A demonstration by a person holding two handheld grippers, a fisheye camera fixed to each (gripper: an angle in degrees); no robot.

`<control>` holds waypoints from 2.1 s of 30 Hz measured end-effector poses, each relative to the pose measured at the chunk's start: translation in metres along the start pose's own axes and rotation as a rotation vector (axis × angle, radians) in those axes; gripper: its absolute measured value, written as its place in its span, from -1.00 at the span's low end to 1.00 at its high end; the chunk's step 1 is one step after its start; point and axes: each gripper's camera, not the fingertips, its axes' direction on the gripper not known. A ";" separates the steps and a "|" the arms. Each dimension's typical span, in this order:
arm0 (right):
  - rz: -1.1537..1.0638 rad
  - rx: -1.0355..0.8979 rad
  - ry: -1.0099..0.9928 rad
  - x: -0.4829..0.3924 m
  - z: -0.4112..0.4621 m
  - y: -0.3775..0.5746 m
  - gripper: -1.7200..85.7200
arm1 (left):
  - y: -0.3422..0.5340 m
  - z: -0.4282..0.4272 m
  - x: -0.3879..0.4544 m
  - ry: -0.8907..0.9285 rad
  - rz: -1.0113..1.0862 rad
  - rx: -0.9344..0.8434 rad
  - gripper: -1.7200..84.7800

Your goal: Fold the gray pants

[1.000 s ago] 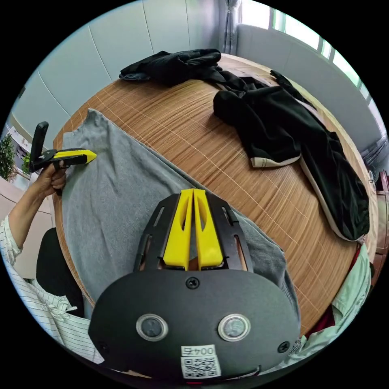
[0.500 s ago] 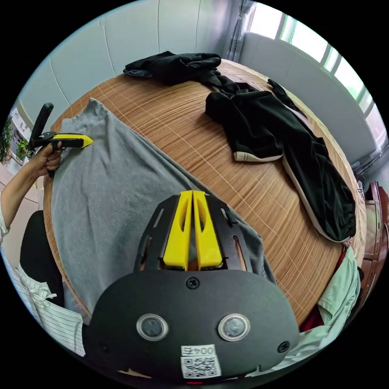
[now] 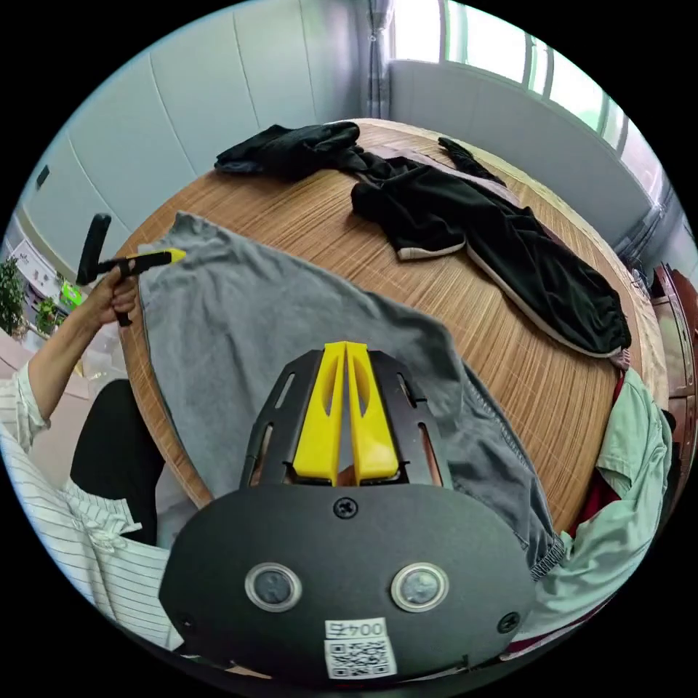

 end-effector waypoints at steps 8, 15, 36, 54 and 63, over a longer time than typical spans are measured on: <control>-0.030 -0.013 -0.016 -0.060 -0.030 0.062 -0.94 | 0.018 0.023 0.089 -0.165 0.133 -0.173 -0.96; -0.277 0.060 -0.079 -0.179 -0.062 0.117 -0.76 | 0.068 0.014 0.187 -0.213 0.291 -0.186 -0.95; 0.085 -0.337 0.242 -0.124 -0.108 0.143 -0.98 | 0.046 0.017 0.251 -0.296 0.284 -0.277 -0.95; 0.057 -0.152 0.270 -0.094 -0.140 0.210 -0.98 | 0.051 -0.007 0.294 -0.335 0.370 -0.185 -0.95; 0.328 -0.057 0.132 0.010 -0.167 0.256 -0.98 | 0.040 -0.014 0.315 -0.345 0.429 -0.215 -0.95</control>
